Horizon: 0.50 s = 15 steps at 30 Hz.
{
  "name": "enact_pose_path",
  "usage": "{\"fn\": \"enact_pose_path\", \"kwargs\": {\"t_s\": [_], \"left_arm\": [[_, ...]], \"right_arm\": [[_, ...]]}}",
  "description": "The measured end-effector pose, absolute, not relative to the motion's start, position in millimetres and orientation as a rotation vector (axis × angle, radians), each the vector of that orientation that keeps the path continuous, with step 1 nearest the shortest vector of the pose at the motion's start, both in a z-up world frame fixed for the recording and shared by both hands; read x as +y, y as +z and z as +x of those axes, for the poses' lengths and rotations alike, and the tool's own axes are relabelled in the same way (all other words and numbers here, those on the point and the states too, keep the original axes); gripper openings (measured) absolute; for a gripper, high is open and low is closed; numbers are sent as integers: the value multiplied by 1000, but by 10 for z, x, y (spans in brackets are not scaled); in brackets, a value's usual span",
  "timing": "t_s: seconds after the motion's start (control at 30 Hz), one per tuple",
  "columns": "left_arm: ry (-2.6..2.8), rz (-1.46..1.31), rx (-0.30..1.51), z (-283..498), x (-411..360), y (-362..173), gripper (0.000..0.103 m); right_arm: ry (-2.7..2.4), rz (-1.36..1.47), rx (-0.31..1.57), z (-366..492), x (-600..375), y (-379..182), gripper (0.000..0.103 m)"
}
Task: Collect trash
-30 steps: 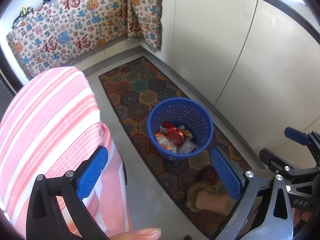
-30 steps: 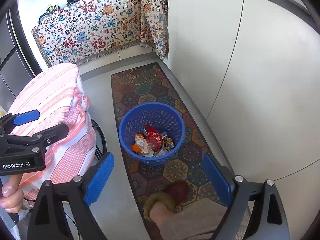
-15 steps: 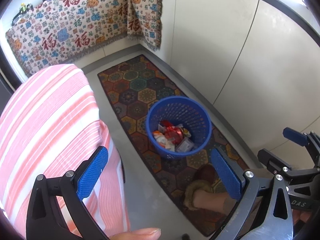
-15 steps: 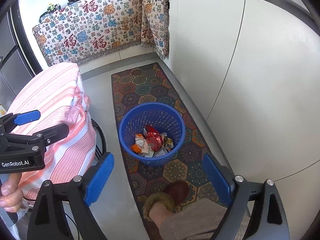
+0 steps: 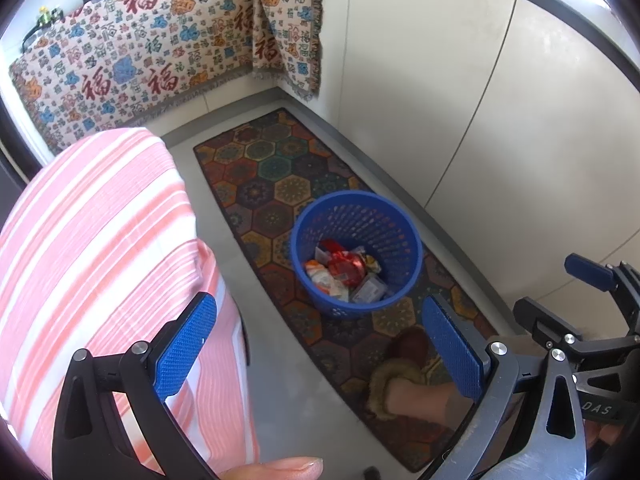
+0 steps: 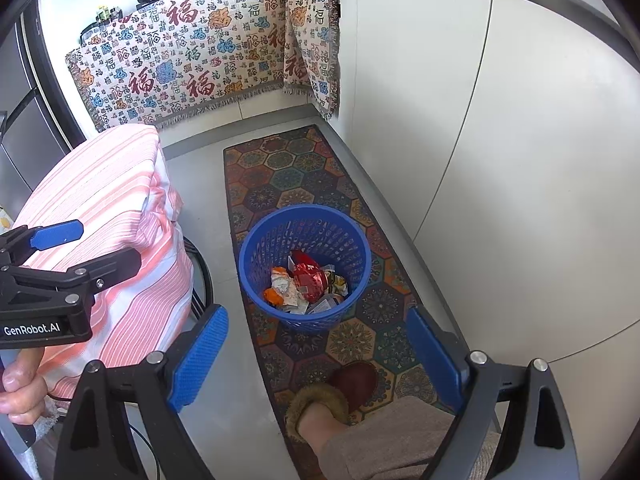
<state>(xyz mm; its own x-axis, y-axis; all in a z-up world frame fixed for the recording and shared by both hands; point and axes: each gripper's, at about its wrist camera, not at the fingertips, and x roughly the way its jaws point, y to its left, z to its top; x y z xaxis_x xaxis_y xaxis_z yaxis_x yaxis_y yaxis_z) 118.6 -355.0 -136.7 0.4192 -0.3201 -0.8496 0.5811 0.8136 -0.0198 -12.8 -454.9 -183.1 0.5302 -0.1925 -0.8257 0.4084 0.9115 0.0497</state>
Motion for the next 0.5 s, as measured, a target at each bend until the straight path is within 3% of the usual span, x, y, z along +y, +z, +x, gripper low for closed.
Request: {"fn": "enact_pose_path", "kwargs": {"t_s": [0.5], "left_arm": [[-574, 300, 999, 1208, -3533, -1408, 102]], "right_arm": [[-363, 249, 948, -130, -4551, -1838, 92]]}}
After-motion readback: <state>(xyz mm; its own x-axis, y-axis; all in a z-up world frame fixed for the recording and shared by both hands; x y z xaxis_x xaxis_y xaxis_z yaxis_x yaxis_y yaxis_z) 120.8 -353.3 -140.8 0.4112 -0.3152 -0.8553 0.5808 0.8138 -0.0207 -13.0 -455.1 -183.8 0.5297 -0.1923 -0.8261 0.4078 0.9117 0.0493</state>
